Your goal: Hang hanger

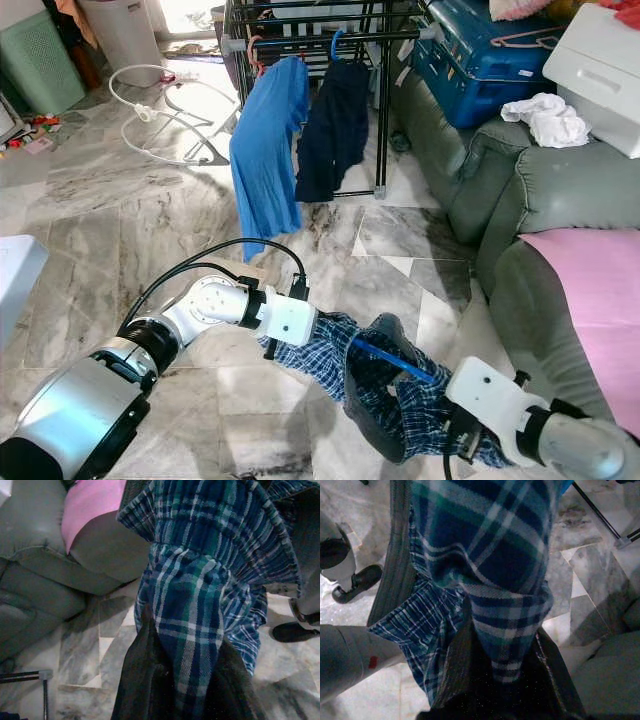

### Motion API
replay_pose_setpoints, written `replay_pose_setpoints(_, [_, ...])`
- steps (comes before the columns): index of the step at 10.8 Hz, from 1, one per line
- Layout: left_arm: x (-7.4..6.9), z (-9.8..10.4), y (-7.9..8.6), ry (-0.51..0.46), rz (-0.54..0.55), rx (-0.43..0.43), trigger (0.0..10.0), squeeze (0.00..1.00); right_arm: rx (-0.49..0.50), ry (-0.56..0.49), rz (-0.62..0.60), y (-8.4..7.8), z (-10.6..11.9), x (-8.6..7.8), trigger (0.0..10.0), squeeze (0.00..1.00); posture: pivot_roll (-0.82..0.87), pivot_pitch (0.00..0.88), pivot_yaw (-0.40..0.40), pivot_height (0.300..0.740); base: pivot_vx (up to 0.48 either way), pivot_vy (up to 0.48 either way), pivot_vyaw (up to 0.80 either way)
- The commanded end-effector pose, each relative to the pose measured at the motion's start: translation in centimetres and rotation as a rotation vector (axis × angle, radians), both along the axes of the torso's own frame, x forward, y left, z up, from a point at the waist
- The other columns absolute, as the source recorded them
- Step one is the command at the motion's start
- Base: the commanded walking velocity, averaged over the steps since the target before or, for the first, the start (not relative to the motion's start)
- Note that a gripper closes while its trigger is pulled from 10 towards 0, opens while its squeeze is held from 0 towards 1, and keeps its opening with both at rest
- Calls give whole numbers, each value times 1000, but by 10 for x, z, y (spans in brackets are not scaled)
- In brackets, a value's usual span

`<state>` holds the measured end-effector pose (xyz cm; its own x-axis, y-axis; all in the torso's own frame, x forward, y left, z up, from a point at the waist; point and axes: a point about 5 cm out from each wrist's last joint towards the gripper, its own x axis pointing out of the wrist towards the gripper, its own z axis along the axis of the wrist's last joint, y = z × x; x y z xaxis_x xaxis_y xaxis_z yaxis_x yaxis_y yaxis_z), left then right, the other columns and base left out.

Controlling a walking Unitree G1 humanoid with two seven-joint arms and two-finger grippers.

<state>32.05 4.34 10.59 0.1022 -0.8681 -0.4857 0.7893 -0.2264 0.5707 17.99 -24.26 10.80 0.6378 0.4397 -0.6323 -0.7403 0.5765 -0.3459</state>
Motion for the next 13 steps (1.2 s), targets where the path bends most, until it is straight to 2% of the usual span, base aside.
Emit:
replay_pose_setpoints(1, [4,12,-6,-43,2,-59,0,0,18,18,14,5,-5,-3,0,0,-133,62,25,740,0,0,0])
replay_pose_setpoints(2, [4,12,-6,-49,5,-63,0,0,25,16,11,7,-7,-3,0,0,-132,60,24,740,0,0,0])
replay_pose_setpoints(3, [4,12,-5,-49,7,-62,2157,0,19,17,8,7,-9,-4,0,0,-132,58,25,740,0,0,0])
replay_pose_setpoints(4, [4,10,-4,-64,11,-50,10000,1000,25,12,2,8,-9,-4,0,0,-132,56,26,740,0,0,0])
replay_pose_setpoints(6, [3,8,-3,-60,19,-62,10000,1000,40,6,-8,12,-13,-5,0,0,-133,58,25,740,0,0,0])
replay_pose_setpoints(8, [1,7,-2,-104,4,-62,10000,1000,57,13,-30,16,-20,-8,0,0,-135,58,22,740,0,0,0])
replay_pose_setpoints(9, [0,9,-2,-84,-13,-86,10000,1000,59,17,-37,17,-22,-10,0,0,-138,62,20,740,0,0,0])
replay_pose_setpoints(10, [-2,8,0,-54,-40,-71,10000,1000,59,22,-38,20,-27,-10,0,0,-138,64,20,740,0,0,0])
replay_pose_setpoints(11, [-4,4,3,-65,-68,-30,10000,1000,58,27,-37,22,-30,-10,0,0,-137,65,22,740,0,0,0])
replay_pose_setpoints(13, [-5,3,7,-59,-65,-33,10000,1000,70,36,-56,26,-38,-12,0,0,-133,66,23,740,0,0,0])
